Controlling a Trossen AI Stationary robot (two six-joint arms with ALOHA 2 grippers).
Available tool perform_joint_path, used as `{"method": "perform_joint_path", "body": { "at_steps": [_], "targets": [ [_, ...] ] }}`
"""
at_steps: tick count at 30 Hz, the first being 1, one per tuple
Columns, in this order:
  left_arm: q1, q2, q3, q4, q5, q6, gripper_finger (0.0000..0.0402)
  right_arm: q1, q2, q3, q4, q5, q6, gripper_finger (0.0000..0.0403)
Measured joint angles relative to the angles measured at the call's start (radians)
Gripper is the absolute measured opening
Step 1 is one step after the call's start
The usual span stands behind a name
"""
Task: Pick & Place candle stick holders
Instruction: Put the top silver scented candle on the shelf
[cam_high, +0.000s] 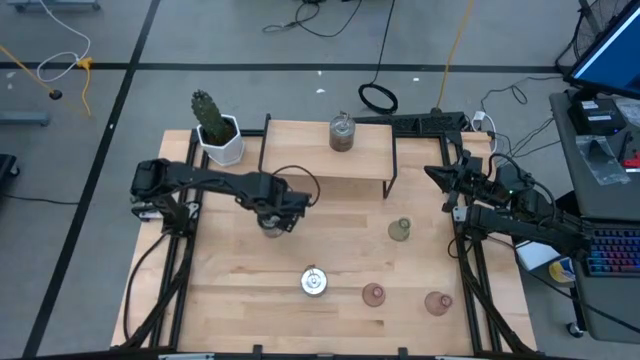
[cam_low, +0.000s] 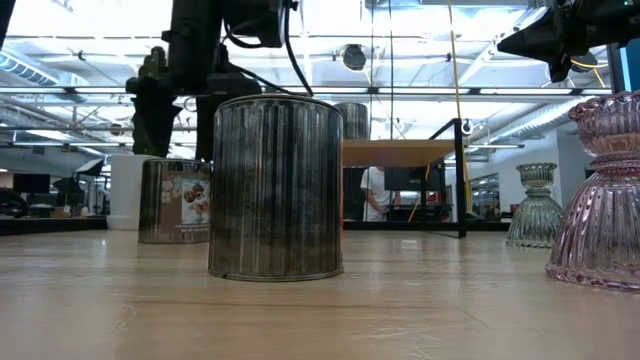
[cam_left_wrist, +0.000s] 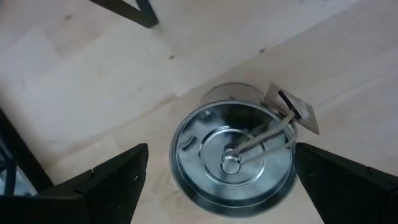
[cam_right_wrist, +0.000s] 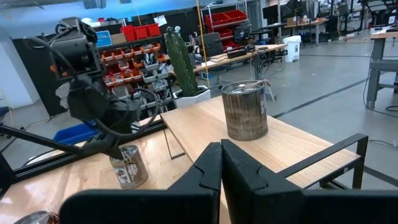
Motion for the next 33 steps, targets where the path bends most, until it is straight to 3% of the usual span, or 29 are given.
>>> {"method": "perform_joint_path", "body": {
  "at_steps": [15,33],
  "targets": [
    [0.023,0.0,-0.003,0.037,0.097,0.066,0.0399,0.0,0.0,0.0,0.0,0.0,-0.003,0.0],
    [0.023,0.001,-0.044,0.072,0.087,0.048,0.0399,0.0,0.0,0.0,0.0,0.0,0.0,0.0]
  ]
}}
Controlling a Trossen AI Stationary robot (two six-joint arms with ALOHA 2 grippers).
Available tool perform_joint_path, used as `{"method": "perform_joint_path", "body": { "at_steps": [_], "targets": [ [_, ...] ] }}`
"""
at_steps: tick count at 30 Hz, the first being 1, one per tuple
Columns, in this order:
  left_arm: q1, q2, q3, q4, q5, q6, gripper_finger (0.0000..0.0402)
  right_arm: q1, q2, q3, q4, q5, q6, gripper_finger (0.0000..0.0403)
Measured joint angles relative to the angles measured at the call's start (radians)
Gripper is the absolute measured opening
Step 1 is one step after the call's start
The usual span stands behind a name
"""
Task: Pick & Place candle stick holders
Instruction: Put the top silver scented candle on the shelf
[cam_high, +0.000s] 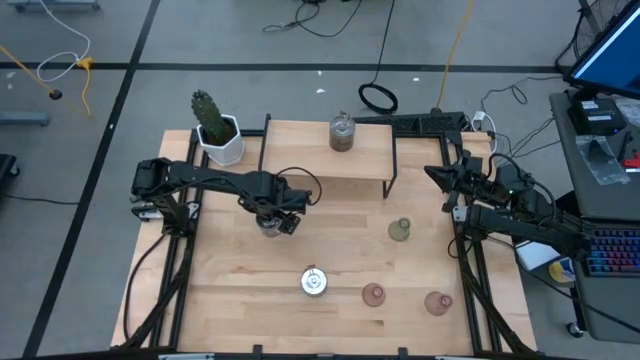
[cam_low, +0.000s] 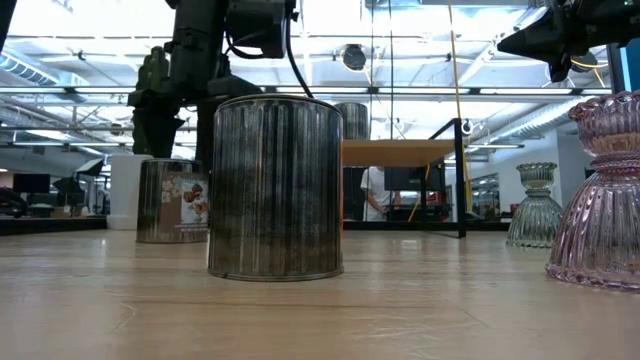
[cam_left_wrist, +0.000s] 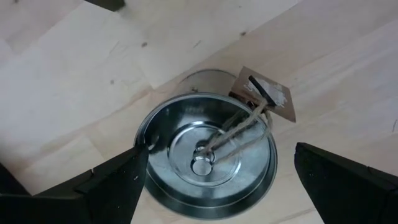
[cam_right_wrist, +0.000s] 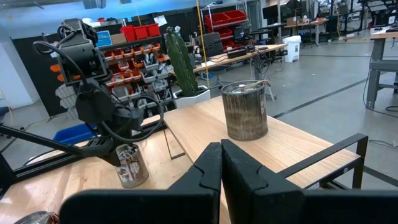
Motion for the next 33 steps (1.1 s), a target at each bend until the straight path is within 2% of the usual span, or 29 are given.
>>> {"method": "perform_joint_path", "body": {
  "at_steps": [10,33],
  "targets": [
    [0.0,0.0,0.047,-0.014,-0.027,-0.041,0.0399,0.0,0.0,0.0,0.0,0.0,0.0,0.0],
    [-0.001,0.0,0.063,-0.039,0.008,0.082,0.0399,0.0,0.0,0.0,0.0,0.0,0.0,0.0]
  ]
}}
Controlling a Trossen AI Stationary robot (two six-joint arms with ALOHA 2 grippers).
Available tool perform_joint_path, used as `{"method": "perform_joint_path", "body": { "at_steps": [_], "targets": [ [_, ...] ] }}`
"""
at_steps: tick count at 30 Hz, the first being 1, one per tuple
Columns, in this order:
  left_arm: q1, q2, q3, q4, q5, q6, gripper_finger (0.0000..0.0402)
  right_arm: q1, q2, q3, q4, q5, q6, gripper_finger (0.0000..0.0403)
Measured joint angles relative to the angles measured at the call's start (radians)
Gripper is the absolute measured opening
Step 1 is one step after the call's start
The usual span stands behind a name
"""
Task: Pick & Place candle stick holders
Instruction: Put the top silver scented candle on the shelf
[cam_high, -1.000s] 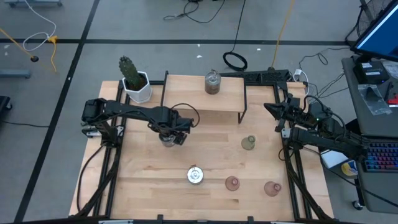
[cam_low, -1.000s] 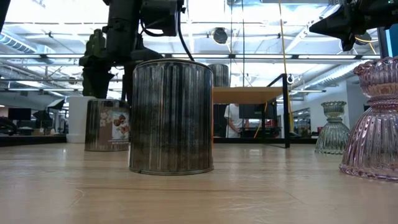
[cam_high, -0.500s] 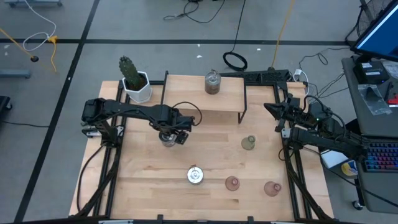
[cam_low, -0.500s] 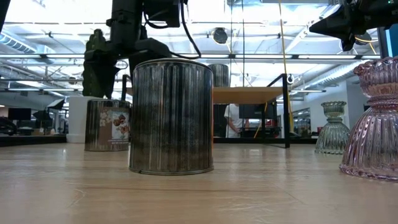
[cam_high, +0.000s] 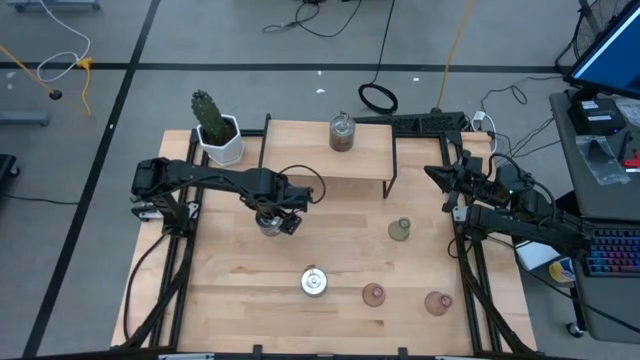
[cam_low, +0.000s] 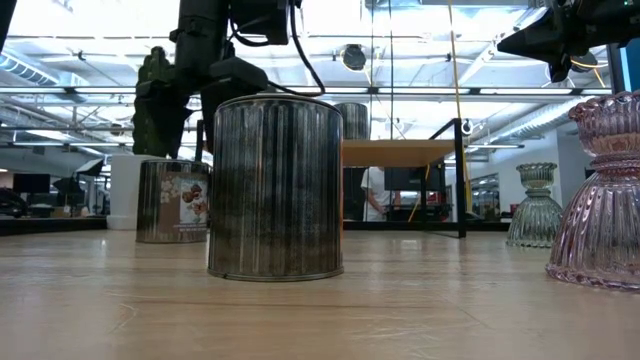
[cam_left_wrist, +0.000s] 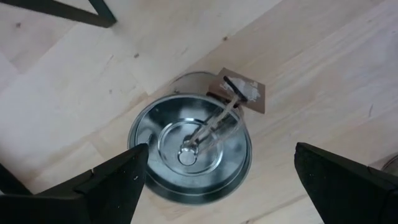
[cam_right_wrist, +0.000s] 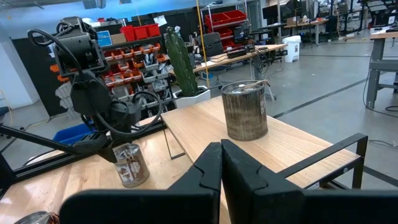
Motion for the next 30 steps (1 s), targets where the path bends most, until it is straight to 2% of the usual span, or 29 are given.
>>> {"method": "perform_joint_path", "body": {
  "at_steps": [8,13,30],
  "targets": [
    [-0.01,0.0,0.0,0.0,-0.003,0.006,0.0399,0.0,0.0,0.0,0.0,0.0,-0.002,0.0],
    [-0.032,0.0,0.0,0.001,-0.055,0.005,0.0399,0.0,0.0,0.0,0.0,0.0,-0.003,0.0],
    [-0.09,0.0,0.001,0.03,-0.122,0.02,0.04,0.0,0.0,0.0,0.0,0.0,0.013,0.0]
  ]
}}
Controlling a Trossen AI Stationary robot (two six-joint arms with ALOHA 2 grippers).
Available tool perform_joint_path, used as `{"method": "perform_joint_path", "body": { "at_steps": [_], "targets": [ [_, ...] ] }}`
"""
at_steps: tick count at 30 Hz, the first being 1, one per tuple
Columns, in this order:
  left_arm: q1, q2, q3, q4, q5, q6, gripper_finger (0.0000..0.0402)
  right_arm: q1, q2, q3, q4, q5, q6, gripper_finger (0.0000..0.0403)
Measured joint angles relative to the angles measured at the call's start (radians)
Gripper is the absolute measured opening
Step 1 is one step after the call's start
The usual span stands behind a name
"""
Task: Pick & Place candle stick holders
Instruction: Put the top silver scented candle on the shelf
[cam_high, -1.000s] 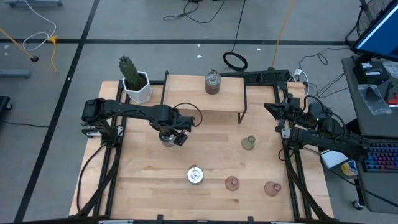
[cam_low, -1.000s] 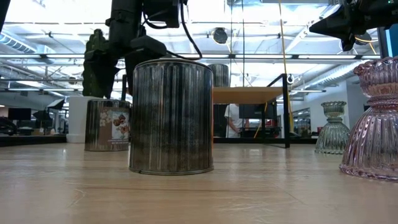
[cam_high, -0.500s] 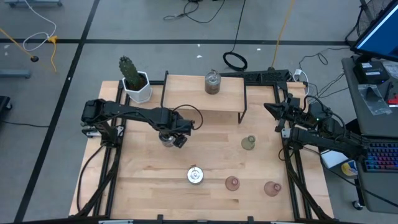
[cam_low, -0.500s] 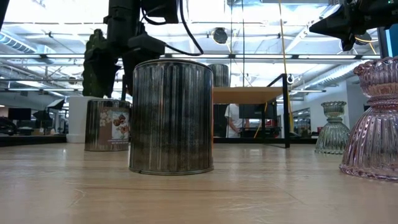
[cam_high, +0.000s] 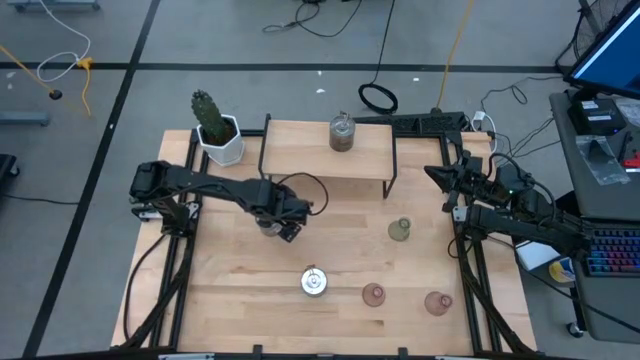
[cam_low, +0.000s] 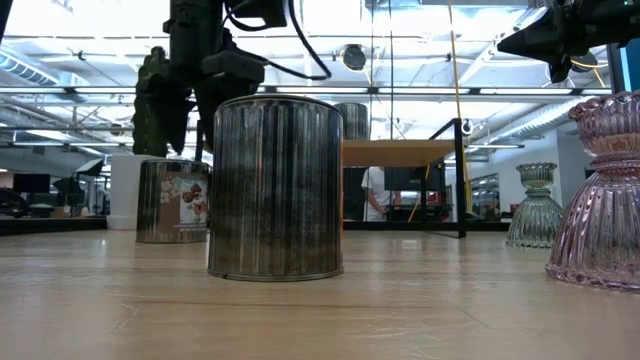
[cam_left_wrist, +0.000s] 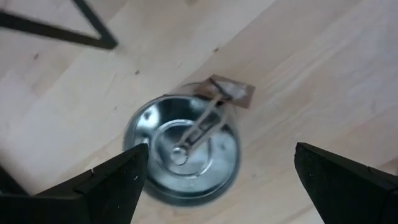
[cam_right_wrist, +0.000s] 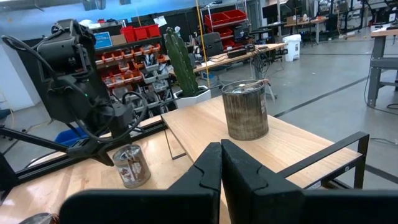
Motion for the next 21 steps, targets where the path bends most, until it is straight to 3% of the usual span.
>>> {"method": "perform_joint_path", "body": {
  "at_steps": [9,21],
  "targets": [
    [-0.011,0.0,0.0,0.022,0.002,0.011,0.04,0.0,0.0,0.0,0.0,0.0,0.002,0.0],
    [-0.01,0.0,0.0,0.023,0.114,-0.012,0.04,0.0,0.0,0.0,0.0,0.0,0.002,0.0]
  ]
}}
